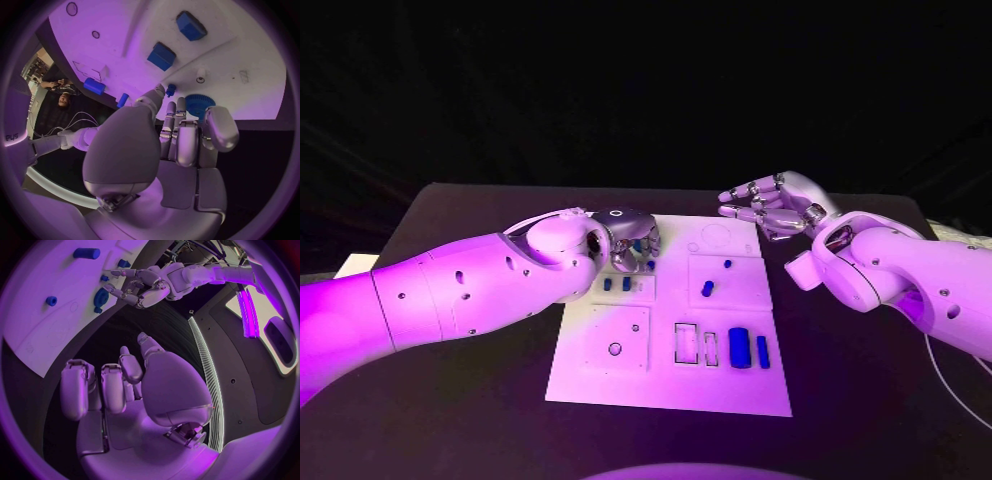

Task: Assemble the parts on the task board

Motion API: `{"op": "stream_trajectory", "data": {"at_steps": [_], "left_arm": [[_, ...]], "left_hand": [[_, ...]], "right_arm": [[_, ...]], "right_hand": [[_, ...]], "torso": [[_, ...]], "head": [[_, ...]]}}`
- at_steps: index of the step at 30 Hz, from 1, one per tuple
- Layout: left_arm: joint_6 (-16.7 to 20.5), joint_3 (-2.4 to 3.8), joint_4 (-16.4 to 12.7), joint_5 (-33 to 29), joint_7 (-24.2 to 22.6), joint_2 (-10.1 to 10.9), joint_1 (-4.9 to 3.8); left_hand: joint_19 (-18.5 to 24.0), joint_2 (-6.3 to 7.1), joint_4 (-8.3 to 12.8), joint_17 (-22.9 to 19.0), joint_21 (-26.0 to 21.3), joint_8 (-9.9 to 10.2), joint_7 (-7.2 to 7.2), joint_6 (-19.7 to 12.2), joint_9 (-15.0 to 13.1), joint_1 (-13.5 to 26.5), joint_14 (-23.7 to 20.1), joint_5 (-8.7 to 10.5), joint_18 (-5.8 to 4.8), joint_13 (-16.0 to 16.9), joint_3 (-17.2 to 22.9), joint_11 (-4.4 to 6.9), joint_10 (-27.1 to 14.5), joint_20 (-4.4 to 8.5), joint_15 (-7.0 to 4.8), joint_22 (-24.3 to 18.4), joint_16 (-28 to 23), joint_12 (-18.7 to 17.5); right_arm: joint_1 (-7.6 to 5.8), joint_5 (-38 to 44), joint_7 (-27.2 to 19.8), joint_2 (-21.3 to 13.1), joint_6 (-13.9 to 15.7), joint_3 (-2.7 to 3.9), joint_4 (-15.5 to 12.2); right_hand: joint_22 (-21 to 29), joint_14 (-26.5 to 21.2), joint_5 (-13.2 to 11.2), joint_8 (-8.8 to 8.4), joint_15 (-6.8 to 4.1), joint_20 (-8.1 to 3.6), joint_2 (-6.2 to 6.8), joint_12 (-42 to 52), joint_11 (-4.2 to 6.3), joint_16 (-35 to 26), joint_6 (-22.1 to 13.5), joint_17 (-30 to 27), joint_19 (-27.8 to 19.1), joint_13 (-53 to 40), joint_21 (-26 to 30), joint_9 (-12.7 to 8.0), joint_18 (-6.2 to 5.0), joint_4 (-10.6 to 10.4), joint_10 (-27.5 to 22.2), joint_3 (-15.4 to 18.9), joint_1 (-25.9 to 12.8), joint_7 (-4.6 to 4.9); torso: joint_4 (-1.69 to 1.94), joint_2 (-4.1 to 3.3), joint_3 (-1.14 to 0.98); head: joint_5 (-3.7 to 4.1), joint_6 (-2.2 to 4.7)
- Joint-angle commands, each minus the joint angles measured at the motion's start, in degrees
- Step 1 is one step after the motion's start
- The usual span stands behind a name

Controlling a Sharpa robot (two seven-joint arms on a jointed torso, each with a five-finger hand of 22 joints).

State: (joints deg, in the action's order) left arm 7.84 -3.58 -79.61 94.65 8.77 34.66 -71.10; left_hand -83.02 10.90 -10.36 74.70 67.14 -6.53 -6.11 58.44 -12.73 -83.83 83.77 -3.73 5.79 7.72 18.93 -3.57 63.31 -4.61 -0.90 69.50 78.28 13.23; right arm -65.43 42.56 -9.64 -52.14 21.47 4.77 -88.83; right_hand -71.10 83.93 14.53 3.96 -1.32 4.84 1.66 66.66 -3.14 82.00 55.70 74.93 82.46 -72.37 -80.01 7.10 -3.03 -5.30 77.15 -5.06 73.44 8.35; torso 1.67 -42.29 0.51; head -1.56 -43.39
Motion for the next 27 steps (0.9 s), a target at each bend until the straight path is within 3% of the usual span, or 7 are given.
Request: {"op": "stream_trajectory", "data": {"at_steps": [1,8,27], "left_arm": [[-1.3,0.03,0.6,0.8,0.0,-0.5,0.29],[0.2,0.06,1.3,0.1,-0.7,-0.9,0.64],[-1.5,0.09,2.6,-0.9,-0.7,-2.0,1.27]], "left_hand": [[-0.6,-0.13,0.1,-0.2,0.5,0.3,-0.05,0.8,0.2,-0.6,3.2,-0.39,-0.96,-0.3,1.0,0.09,0.8,0.05,-0.36,0.5,0.2,-0.6],[-1.1,-0.3,-0.1,-1.3,2.3,0.6,-0.2,1.6,0.6,-0.6,3.1,-0.42,-1.21,-0.9,2.9,0.46,2.9,0.32,-0.7,2.2,-0.2,-2.0],[-1.1,0.09,1.4,-2.0,3.3,1.5,-0.81,2.8,1.5,-1.1,3.0,-0.44,-1.41,-1.9,7.2,0.24,5.3,0.36,-0.58,3.5,0.0,-5.1]], "right_arm": [[0.05,0.1,-0.5,0.1,-0.6,0.01,0.0],[0.08,0.1,-0.5,0.2,-0.7,0.01,0.0],[0.09,0.3,-0.6,0.4,-0.8,0.01,0.0]], "right_hand": [[0.0,3.3,0.1,0.0,0.07,-0.22,-0.06,-0.1,-0.09,-0.2,0.2,2.6,-0.2,0.0,0.3,-0.1,-0.77,0.0,-0.2,0.3,-0.4,-0.01],[0.0,3.3,-0.1,-0.01,0.07,-0.22,-0.21,0.0,-0.1,-0.2,0.2,2.6,-0.2,0.0,0.3,-0.1,-0.77,-0.2,-0.1,0.4,-0.6,0.01],[0.0,3.3,-0.1,-0.01,0.08,-0.22,-0.27,0.0,-0.1,-0.2,0.2,2.6,-0.2,-0.1,0.3,-0.1,-0.76,-0.2,-0.1,0.4,-0.6,0.01]], "torso": [[0.01,0.0,0.01],[0.06,0.05,-0.04],[0.03,0.03,-0.03]], "head": [[0.0,-0.05],[0.05,-0.03],[0.07,-0.03]]}}
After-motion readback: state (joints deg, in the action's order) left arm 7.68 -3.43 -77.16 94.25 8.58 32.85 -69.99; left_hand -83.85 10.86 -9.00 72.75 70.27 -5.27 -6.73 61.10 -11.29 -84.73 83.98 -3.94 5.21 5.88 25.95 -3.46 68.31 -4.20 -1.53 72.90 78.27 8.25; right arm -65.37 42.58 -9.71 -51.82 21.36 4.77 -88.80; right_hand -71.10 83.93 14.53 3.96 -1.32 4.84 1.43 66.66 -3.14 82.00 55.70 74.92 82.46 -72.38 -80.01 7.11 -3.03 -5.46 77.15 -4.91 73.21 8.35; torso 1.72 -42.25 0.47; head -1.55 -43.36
